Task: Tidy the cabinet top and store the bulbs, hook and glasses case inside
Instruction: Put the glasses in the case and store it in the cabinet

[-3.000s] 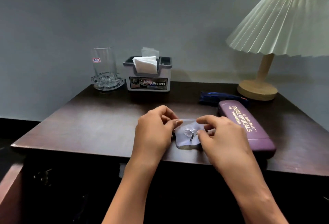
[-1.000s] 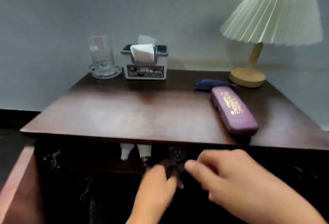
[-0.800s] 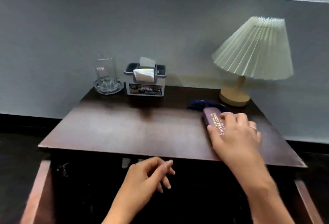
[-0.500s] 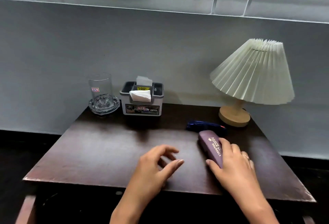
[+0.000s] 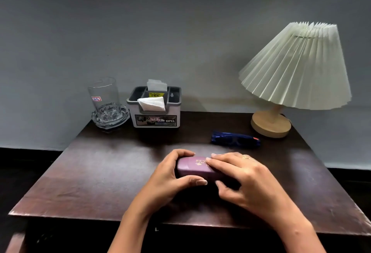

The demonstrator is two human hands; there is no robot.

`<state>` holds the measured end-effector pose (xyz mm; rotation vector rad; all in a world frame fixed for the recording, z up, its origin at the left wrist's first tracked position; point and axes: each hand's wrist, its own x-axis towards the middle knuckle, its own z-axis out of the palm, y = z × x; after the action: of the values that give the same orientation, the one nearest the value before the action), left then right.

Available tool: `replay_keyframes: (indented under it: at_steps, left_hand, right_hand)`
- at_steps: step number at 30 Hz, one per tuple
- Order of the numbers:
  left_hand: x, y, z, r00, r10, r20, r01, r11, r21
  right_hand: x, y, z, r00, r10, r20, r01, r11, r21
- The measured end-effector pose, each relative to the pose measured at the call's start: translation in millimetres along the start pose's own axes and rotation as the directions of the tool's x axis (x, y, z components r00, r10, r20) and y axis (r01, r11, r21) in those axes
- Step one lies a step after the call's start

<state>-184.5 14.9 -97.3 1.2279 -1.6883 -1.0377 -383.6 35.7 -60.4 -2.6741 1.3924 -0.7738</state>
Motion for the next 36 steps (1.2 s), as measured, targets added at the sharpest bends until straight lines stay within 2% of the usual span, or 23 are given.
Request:
replay_keyframes:
  at_steps: [5,9,13,16,18,20,24,27,28,31,32,34,36]
  left_hand:
    - [-2,0,-2,1.000,0.001,0.004,-0.001,1.000,-0.031]
    - [0,4,-4,0.999,0.015,0.044,-0.014,1.000,-0.008]
    - [1,7,-5,0.997,0.020,0.073,-0.016,0.999,-0.044]
    - [1,4,-5,0.995,0.026,0.096,-0.017,0.996,-0.091]
    - [1,3,-5,0.995,0.040,0.096,-0.031,0.995,-0.091]
    - [0,4,-6,0.995,0.045,0.094,-0.037,0.996,-0.086]
    - [-1,5,-7,0.991,0.062,0.114,-0.058,0.998,-0.039]
    - [-1,1,-8,0.996,0.045,0.082,-0.045,0.999,-0.008]
    - [0,-1,-8,0.997,0.040,0.071,-0.039,0.999,-0.019]
    - [1,-5,-8,0.999,0.024,0.038,-0.021,0.996,-0.090]
    - [1,-6,-8,0.999,0.016,0.032,-0.013,0.994,-0.104]
    - [1,-7,-8,1.000,0.011,0.029,-0.007,0.993,-0.119]
    - [2,-8,-7,1.000,0.009,0.025,-0.006,0.992,-0.126]
  right_hand:
    - [9,-7,14,0.990,-0.125,-0.071,0.107,0.972,-0.211]
    - [14,-7,16,0.990,-0.129,-0.048,0.114,0.962,-0.248]
    - [19,2,-1,0.994,-0.092,0.060,0.096,0.993,-0.066]
    - [24,12,-14,0.999,0.028,0.029,-0.032,0.989,0.146]
    - [33,18,-19,0.991,0.135,0.012,-0.131,0.925,0.357]
    - [43,28,-17,0.972,0.236,0.003,-0.208,0.850,0.485]
    - [56,41,-11,0.951,0.289,-0.111,-0.235,0.908,0.346]
    - [57,52,-13,0.889,0.364,-0.279,-0.258,0.899,0.353]
    - [56,59,-15,0.876,0.402,-0.265,-0.318,0.897,0.308]
    - [51,79,-9,0.885,0.465,-0.006,-0.465,0.884,-0.043]
    - [50,82,-5,0.873,0.488,0.019,-0.485,0.870,-0.087]
    - [49,81,2,0.855,0.512,-0.075,-0.512,0.859,0.028]
    - [49,71,4,0.767,0.594,-0.241,-0.552,0.803,0.223]
